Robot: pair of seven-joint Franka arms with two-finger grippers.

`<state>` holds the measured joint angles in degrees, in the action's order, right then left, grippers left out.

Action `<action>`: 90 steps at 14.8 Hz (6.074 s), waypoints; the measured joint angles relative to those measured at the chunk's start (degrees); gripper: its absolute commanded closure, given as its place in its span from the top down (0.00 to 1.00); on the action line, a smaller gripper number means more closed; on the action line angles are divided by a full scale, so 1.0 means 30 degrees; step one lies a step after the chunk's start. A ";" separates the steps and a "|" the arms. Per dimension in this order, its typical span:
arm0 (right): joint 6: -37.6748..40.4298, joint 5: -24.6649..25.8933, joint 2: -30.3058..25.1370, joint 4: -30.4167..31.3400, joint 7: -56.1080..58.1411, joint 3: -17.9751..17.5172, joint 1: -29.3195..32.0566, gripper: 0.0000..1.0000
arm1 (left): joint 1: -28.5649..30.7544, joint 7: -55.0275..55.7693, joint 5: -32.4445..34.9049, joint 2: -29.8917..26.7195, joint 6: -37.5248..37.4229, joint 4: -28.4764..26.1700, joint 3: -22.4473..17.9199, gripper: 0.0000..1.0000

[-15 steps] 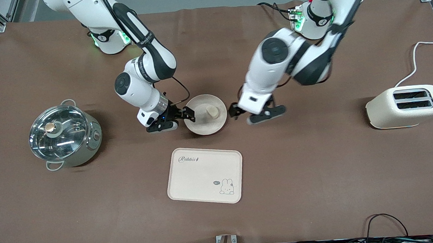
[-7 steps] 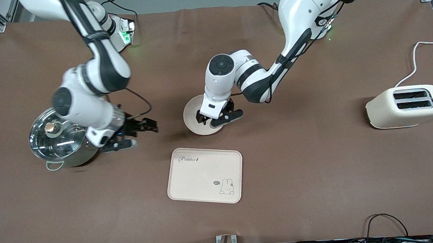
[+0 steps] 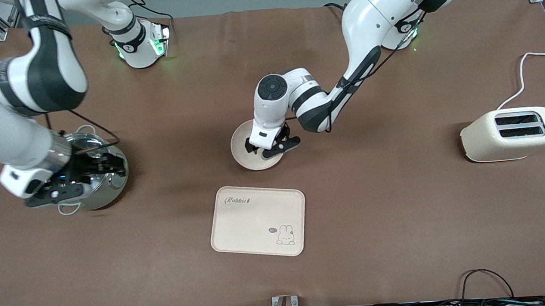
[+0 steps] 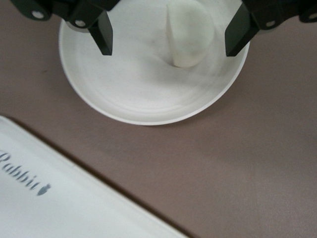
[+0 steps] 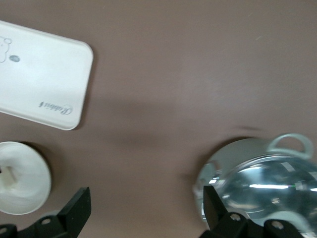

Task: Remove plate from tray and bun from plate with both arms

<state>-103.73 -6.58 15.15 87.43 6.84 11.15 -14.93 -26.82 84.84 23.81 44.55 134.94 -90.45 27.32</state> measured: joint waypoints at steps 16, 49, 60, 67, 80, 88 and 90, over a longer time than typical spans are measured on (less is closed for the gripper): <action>0.4314 0.1569 -0.2748 -0.1168 0.1576 -0.0758 0.3513 1.00 | -0.0328 0.1941 0.0702 0.0072 0.0551 -0.1143 0.0001 0.01; 0.5516 0.1830 -0.3493 -0.1161 0.0492 -0.2679 0.5382 1.00 | 1.8405 -2.1377 0.0985 -0.2148 -0.0726 -0.5249 0.5057 1.00; 0.5514 0.2085 -0.4045 -0.1194 0.0489 -0.2865 0.5346 1.00 | 1.8430 -2.1398 0.1071 -0.5472 -0.3735 -0.4033 0.7210 1.00; 0.5508 0.2166 -0.4046 -0.1193 0.0465 -0.2883 0.5156 1.00 | 1.3096 -2.4239 -0.5480 -1.1637 -0.9552 -0.1585 0.0452 1.00; 0.5507 0.2179 -0.4045 -0.1180 0.0436 -0.2878 0.5155 1.00 | 0.6046 -2.6541 -0.7837 -1.6606 -1.2342 -0.2253 -0.9063 1.00; 0.5450 0.2189 -0.4045 -0.1180 0.0436 -0.2822 0.5169 1.00 | 0.6100 -2.6764 -0.7836 -1.4653 -1.3990 0.0904 -0.9193 1.00; 0.5445 0.2189 -0.4045 -0.1180 0.0436 -0.2815 0.5169 1.00 | 0.6101 -2.6764 -0.7835 -1.4653 -1.4120 0.0928 -0.9196 1.00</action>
<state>-87.39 -0.01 3.01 83.89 8.14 2.70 0.58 -8.52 4.55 0.30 0.59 92.58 -87.67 -0.27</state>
